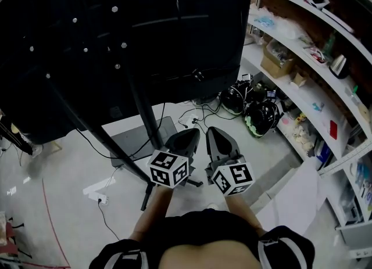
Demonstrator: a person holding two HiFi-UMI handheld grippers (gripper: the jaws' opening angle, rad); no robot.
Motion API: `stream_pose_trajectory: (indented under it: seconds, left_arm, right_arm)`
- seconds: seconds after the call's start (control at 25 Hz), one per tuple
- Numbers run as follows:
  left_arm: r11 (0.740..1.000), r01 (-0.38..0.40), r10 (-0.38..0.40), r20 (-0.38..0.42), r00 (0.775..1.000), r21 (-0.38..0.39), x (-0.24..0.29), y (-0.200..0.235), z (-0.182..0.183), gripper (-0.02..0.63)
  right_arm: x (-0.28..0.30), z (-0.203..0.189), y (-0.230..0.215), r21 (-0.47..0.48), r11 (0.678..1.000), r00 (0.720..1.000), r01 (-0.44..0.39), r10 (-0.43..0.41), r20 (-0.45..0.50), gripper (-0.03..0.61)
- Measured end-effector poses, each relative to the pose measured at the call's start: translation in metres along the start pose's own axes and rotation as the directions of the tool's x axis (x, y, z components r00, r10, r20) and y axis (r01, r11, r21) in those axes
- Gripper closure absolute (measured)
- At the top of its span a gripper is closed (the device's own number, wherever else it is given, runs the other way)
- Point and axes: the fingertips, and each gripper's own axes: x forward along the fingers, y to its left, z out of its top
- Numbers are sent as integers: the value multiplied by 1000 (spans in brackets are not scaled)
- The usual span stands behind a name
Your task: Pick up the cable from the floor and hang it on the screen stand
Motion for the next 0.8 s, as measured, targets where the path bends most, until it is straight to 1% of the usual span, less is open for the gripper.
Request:
stream_pose_trajectory:
  seconds: [0.24, 0.4, 0.52, 0.8]
  left_arm:
    - [1000, 6, -6, -11, 1000, -10, -7, -4, -7, 611]
    - [1000, 6, -6, -7, 1000, -16, -14, -4, -7, 611]
    - [1000, 9, -9, -8, 1000, -20, -20, -3, -7, 611]
    - [1000, 23, -24, -37, 999, -12, -36, -3, -14, 611]
  right_arm:
    - [-6, -3, 6, -1, 1000, 1000, 5, -5, -11, 555]
    - [-10, -5, 10, 20, 1000, 1000, 9, -8, -14, 555]
    - [-13, -5, 16, 16, 1000, 1000, 8, -7, -15, 555]
    - [-17, -16, 27, 39, 999, 999, 32, -30, -45, 555]
